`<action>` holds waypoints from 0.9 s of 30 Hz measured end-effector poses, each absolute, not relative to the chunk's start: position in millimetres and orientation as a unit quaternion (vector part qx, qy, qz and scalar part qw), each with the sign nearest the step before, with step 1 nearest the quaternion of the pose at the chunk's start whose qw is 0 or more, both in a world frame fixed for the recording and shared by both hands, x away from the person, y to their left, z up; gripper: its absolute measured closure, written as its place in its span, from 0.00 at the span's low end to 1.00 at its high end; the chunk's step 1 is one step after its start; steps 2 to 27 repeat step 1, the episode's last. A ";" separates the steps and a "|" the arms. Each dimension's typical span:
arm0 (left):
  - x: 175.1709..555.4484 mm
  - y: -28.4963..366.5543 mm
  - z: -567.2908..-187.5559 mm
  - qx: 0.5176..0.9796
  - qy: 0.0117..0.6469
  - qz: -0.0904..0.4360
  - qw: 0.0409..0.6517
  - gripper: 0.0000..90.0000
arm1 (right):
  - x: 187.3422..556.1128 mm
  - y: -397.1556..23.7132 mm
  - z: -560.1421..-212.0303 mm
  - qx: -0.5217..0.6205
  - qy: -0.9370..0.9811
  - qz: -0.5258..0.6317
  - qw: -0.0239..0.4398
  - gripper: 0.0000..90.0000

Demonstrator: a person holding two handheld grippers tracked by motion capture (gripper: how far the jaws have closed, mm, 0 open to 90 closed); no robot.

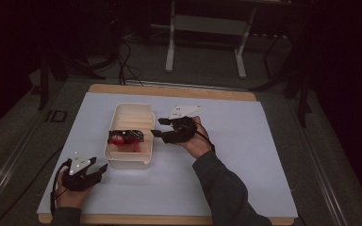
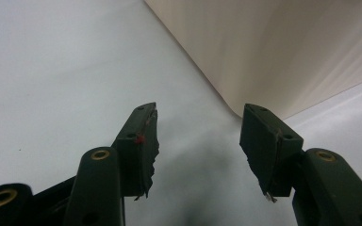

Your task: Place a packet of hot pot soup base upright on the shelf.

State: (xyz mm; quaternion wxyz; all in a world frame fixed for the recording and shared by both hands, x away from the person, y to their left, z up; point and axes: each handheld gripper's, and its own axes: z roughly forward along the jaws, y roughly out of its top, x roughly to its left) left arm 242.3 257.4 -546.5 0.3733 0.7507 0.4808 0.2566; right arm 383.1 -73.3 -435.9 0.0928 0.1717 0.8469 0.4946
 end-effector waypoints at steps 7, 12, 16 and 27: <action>242.4 257.4 -546.4 0.751 0.482 0.256 0.372 0.52 | 383.7 -75.8 -436.8 0.179 0.847 0.491 0.094 0.51; 242.4 257.4 -546.4 0.751 0.482 0.256 0.372 0.52 | 383.7 -75.8 -436.8 0.179 0.847 0.491 0.094 0.51; 242.4 257.4 -546.4 0.751 0.482 0.256 0.372 0.52 | 383.7 -75.8 -436.8 0.179 0.847 0.491 0.094 0.51; 242.4 257.4 -546.4 0.751 0.482 0.256 0.372 0.52 | 383.7 -75.8 -436.8 0.179 0.847 0.491 0.094 0.51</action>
